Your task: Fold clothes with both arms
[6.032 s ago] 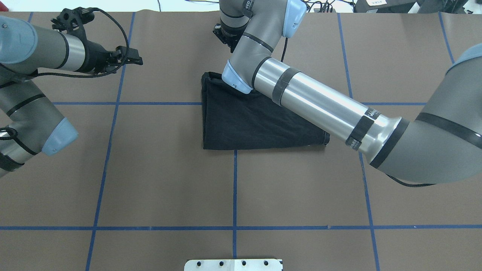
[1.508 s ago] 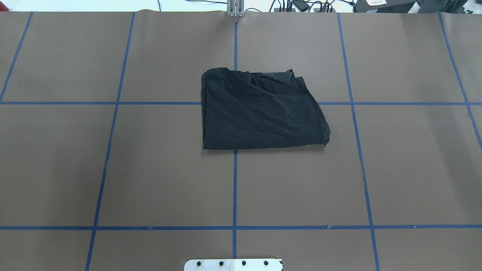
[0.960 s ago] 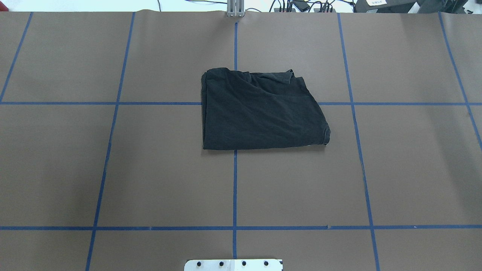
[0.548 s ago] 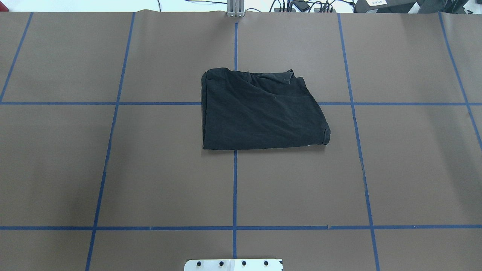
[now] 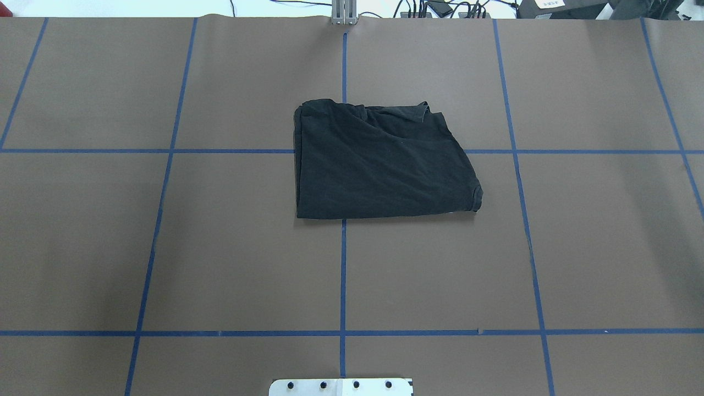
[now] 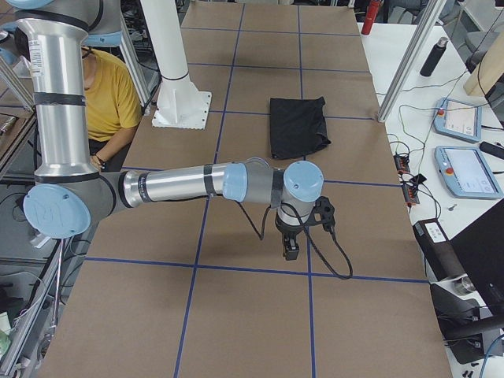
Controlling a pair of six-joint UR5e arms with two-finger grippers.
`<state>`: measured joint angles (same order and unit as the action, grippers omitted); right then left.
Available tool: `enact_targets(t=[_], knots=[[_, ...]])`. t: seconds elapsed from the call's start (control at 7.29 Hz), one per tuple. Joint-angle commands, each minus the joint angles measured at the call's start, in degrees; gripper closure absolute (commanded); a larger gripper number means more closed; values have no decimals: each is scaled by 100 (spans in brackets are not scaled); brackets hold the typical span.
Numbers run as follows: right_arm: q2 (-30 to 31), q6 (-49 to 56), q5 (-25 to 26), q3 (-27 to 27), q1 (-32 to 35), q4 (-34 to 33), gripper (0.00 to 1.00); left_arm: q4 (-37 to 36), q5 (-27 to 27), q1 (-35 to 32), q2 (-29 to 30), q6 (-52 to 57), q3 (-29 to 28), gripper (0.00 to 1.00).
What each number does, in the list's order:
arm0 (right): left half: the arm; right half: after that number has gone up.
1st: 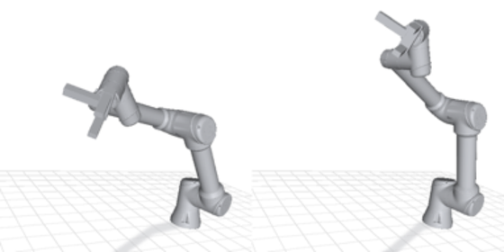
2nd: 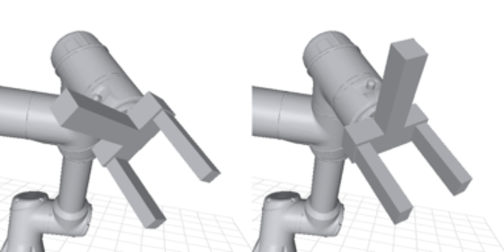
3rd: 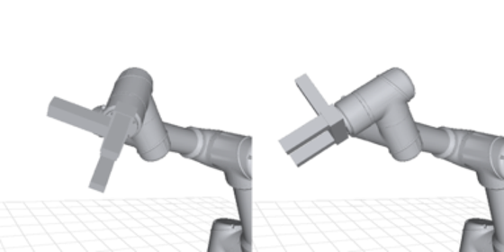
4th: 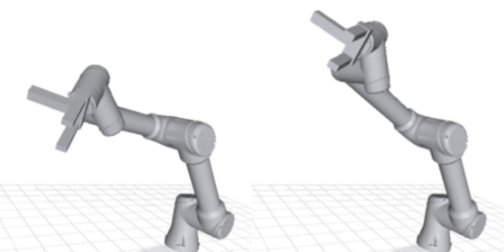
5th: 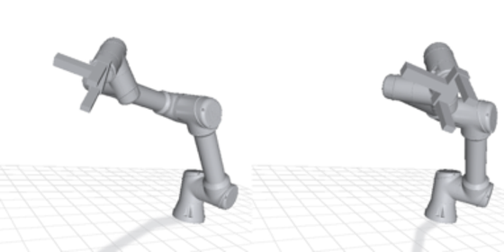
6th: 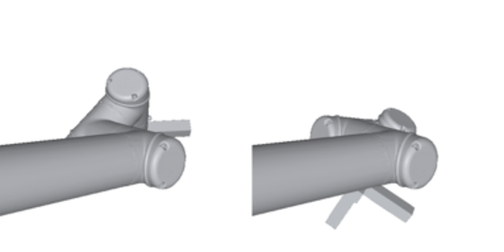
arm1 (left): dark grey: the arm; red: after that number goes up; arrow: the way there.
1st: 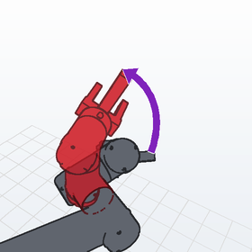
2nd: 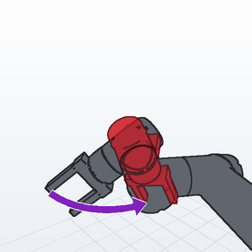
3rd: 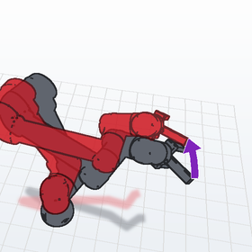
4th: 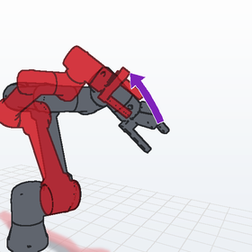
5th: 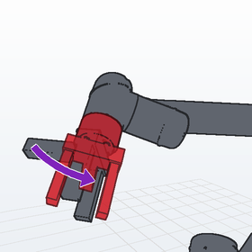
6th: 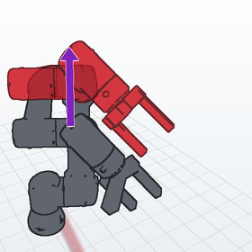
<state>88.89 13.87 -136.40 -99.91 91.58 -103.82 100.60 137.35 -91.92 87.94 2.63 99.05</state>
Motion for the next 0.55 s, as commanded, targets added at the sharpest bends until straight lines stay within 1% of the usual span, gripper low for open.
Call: enact_targets(t=[0.0,0.14,0.41], knots=[[336,89,8,-203,-17,124,0,12,-7,-2,13,18,88,0],[374,46,34,-204,-104,490,0,47,2,16,65,27,44,0],[348,71,-27,-203,-167,556,0,127,-7,33,206,27,157,0]])
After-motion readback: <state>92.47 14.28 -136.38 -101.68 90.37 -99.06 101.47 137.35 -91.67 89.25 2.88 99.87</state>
